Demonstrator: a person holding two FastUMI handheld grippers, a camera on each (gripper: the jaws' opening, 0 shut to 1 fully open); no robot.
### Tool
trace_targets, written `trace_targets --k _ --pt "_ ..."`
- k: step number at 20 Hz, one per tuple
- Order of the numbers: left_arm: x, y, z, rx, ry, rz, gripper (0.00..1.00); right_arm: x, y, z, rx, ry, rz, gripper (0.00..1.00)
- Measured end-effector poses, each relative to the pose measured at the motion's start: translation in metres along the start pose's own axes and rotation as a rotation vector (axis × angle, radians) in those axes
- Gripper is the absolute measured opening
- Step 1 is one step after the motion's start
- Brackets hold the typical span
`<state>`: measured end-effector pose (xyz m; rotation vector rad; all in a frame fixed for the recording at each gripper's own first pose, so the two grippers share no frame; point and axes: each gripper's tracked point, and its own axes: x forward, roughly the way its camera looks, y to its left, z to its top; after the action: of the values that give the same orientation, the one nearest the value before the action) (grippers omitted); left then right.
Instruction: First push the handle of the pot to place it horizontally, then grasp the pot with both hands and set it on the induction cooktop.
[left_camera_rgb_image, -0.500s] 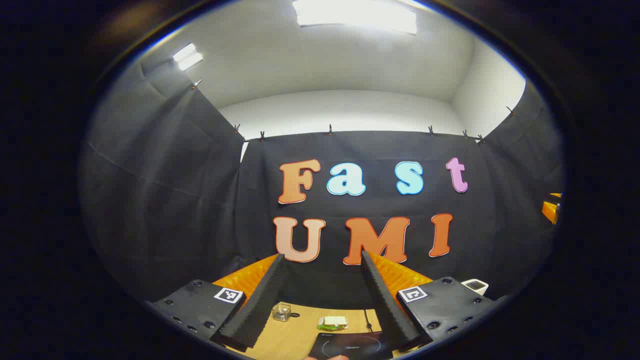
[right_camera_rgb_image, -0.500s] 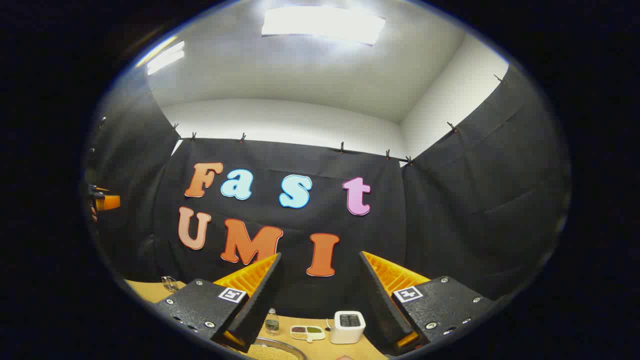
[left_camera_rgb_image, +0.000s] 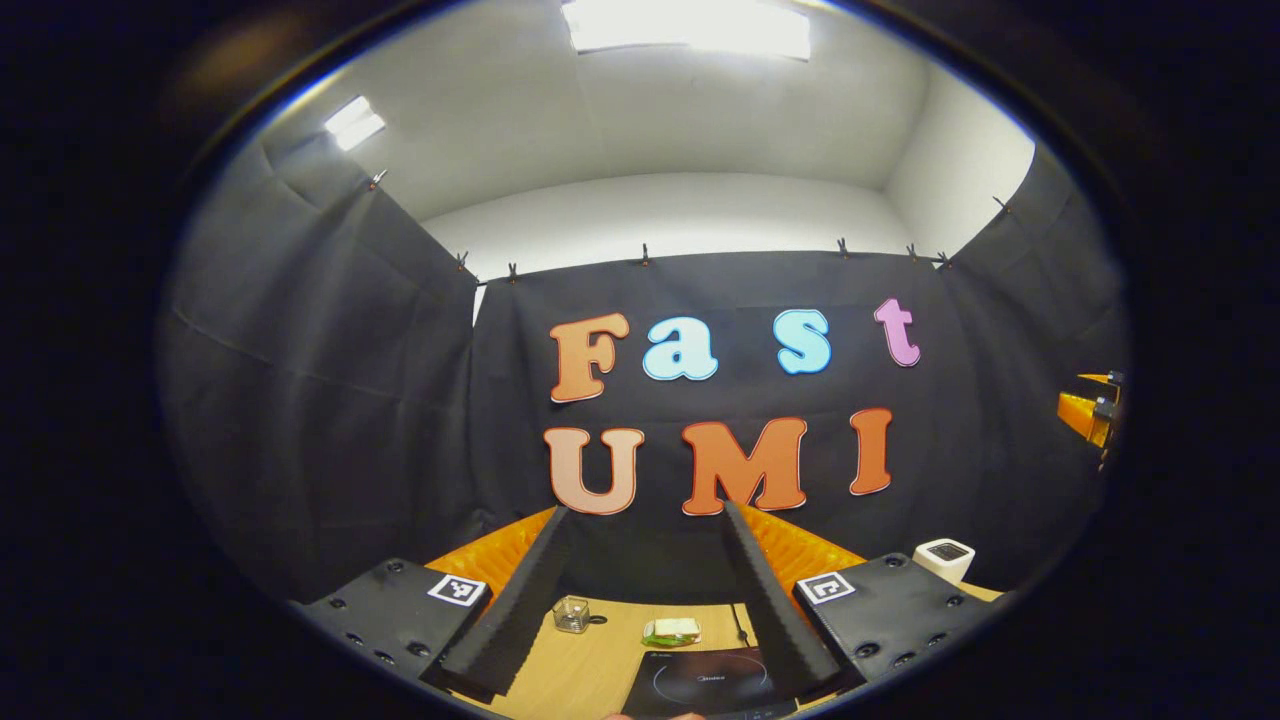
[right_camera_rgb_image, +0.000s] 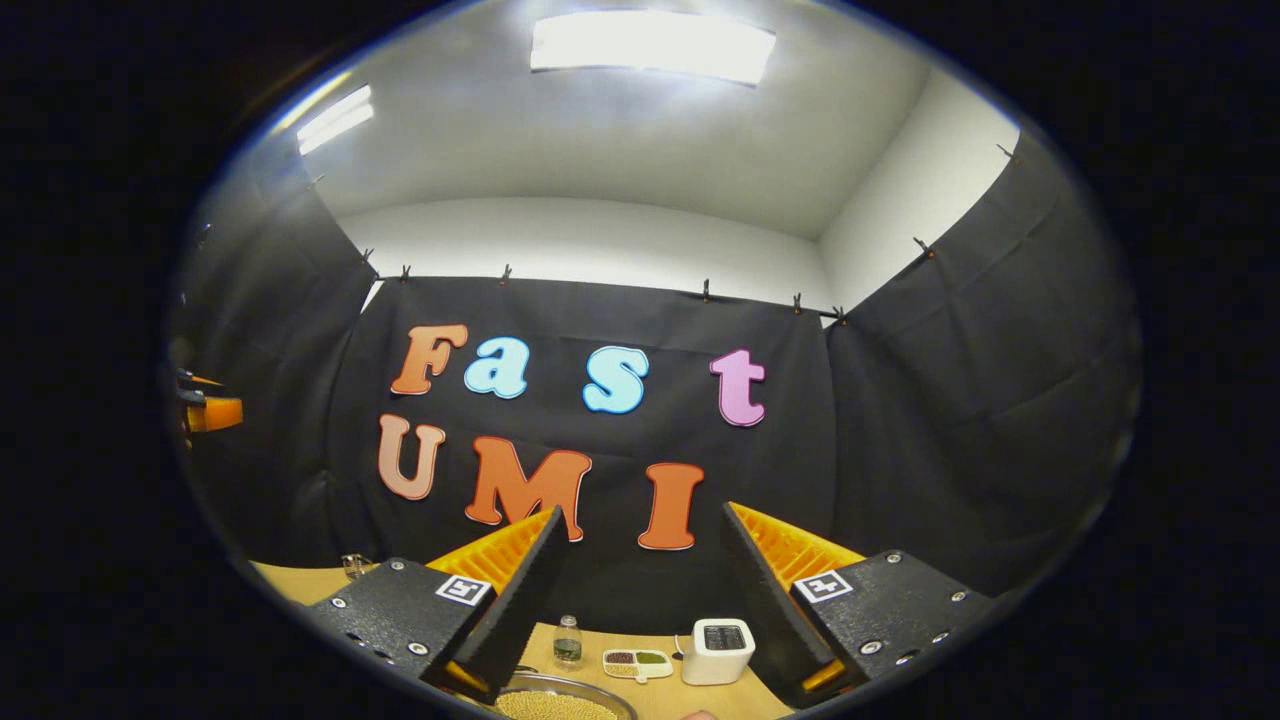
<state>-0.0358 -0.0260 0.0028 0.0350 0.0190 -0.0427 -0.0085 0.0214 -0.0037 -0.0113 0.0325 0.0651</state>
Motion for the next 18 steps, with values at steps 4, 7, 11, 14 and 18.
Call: trace_targets --k 4,7,11,14,18 --pt "0.005 -0.013 -0.002 -0.021 -0.003 -0.018 0.98 0.011 0.004 -0.011 0.017 0.033 -0.006 0.95" --pt "0.015 -0.019 -0.008 -0.011 0.012 -0.024 0.98 0.007 0.005 -0.016 0.042 0.066 0.019 0.95" --pt "0.027 -0.019 -0.013 -0.017 0.016 -0.010 0.98 0.001 0.004 -0.017 0.071 0.091 0.049 0.95" --pt "0.032 -0.019 -0.015 -0.027 0.009 -0.006 0.99 -0.005 0.001 -0.023 0.040 0.102 0.051 0.95" --pt "0.034 -0.021 -0.018 -0.041 -0.012 -0.002 0.99 -0.016 0.004 -0.037 0.009 0.134 0.072 0.95"
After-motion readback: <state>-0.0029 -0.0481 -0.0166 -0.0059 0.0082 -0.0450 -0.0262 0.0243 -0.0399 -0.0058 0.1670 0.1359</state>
